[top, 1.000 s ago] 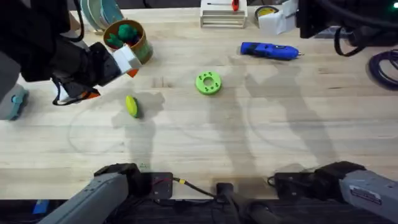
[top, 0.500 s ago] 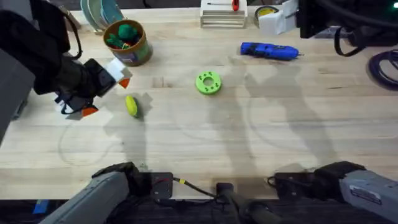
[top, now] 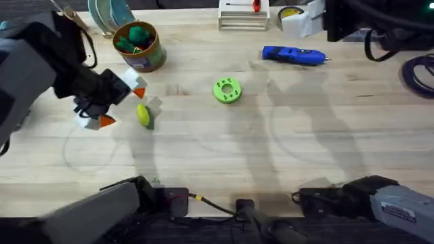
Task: Pick up the gripper from the table and insert it into the empty holder that is missing its gripper. Then pick up a screw, insert it into the mounting hole, and use the screwdriver to tighten it. Finally, clean up the table by picking up the vegetable and placing it into the bucket.
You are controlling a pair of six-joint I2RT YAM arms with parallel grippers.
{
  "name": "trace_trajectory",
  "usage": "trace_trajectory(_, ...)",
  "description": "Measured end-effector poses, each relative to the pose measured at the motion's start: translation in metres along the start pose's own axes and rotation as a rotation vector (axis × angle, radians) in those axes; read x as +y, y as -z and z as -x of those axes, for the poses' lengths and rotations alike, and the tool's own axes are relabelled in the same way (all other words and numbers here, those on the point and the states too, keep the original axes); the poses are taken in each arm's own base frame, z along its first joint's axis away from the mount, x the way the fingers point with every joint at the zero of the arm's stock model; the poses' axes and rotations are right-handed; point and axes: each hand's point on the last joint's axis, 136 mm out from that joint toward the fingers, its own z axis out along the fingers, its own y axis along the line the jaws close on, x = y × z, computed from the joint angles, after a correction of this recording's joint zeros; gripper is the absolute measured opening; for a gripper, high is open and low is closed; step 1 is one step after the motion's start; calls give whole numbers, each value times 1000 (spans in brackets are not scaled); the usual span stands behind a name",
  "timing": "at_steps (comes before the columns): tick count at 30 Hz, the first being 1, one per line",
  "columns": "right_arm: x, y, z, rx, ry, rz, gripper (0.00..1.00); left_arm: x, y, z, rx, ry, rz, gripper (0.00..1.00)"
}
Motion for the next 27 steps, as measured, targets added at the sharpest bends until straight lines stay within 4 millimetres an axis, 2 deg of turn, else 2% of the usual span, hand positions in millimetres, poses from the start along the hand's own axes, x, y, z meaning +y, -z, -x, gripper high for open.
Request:
trace_trajectory(6, 0, 0, 0, 0, 0, 0, 967, -6, -27, -5, 92, -190, -7, 993)
trace_trajectory(11, 0, 0, 0, 0, 0, 0, 968, -5, -39, -8, 133, -305, -2, 994)
trace_trajectory(17, 0, 0, 0, 0, 0, 0, 968, -14, -50, 1, 109, -362, -34, 993)
trace_trajectory(22, 0, 0, 0, 0, 0, 0, 968, -18, -61, -4, 134, -388, -63, 995)
trace_trajectory(27, 0, 0, 0, 0, 0, 0, 968, -20, -61, -5, 136, -409, -80, 998)
